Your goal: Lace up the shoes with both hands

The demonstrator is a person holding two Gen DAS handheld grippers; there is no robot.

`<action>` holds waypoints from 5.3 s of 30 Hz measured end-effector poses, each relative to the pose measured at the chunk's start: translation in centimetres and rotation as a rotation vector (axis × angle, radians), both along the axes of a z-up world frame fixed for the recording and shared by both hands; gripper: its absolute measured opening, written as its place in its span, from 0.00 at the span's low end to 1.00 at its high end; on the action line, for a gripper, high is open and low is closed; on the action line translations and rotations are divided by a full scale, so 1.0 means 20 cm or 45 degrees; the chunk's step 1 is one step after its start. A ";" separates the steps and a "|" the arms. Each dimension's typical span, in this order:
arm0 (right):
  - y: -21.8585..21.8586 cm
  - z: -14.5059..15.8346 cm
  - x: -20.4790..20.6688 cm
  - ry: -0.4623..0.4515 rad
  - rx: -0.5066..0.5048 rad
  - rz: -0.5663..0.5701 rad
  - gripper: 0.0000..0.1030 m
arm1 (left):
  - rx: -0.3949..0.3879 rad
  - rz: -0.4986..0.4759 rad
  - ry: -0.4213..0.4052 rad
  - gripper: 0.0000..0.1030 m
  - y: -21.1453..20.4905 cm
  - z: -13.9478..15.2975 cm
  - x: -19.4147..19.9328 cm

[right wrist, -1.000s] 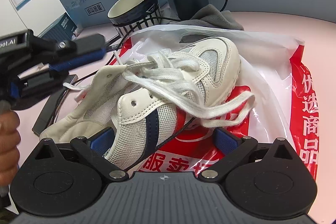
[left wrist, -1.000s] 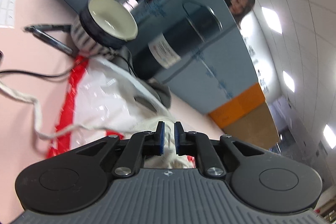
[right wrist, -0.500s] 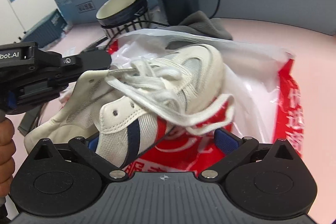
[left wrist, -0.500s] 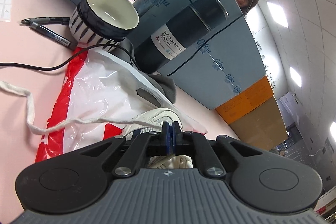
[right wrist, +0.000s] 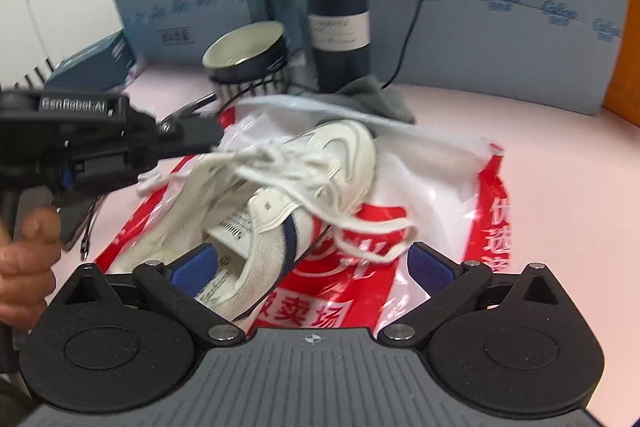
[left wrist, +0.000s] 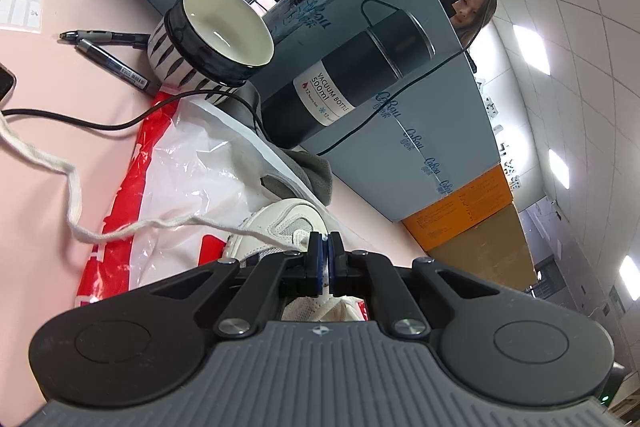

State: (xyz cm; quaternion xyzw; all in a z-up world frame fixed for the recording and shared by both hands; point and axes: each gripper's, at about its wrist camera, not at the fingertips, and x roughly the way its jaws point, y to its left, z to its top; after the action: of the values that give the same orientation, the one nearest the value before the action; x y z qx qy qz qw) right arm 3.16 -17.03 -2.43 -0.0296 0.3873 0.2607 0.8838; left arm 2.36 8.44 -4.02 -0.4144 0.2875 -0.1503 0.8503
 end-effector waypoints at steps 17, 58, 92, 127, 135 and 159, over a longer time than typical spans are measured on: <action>0.02 -0.16 0.10 0.243 0.159 0.013 0.67 | -0.017 -0.049 0.027 0.08 -0.04 -0.04 0.02; 0.04 -0.17 0.11 0.259 0.120 -0.046 0.78 | 0.148 0.497 -0.289 0.02 0.50 0.38 -0.33; 0.05 -0.18 0.11 0.254 0.129 -0.053 0.81 | 0.239 0.848 -0.269 0.02 0.75 0.48 -0.66; -0.33 0.45 0.01 -0.243 0.510 -0.146 0.99 | 0.417 0.436 0.128 0.82 0.33 0.28 -0.40; -0.37 0.76 0.03 -0.424 0.646 -0.055 1.00 | 0.487 0.443 0.148 0.82 0.37 0.22 -0.29; -0.45 0.81 -0.02 -0.667 0.601 -0.096 1.00 | 0.448 0.640 0.258 0.40 0.32 -0.13 0.05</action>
State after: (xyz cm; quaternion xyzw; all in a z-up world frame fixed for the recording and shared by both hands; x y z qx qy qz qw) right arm 2.74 -25.96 13.74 0.1239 0.0775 0.2937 0.9447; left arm 3.35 14.86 -6.72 -0.3321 0.2811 0.1584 0.8864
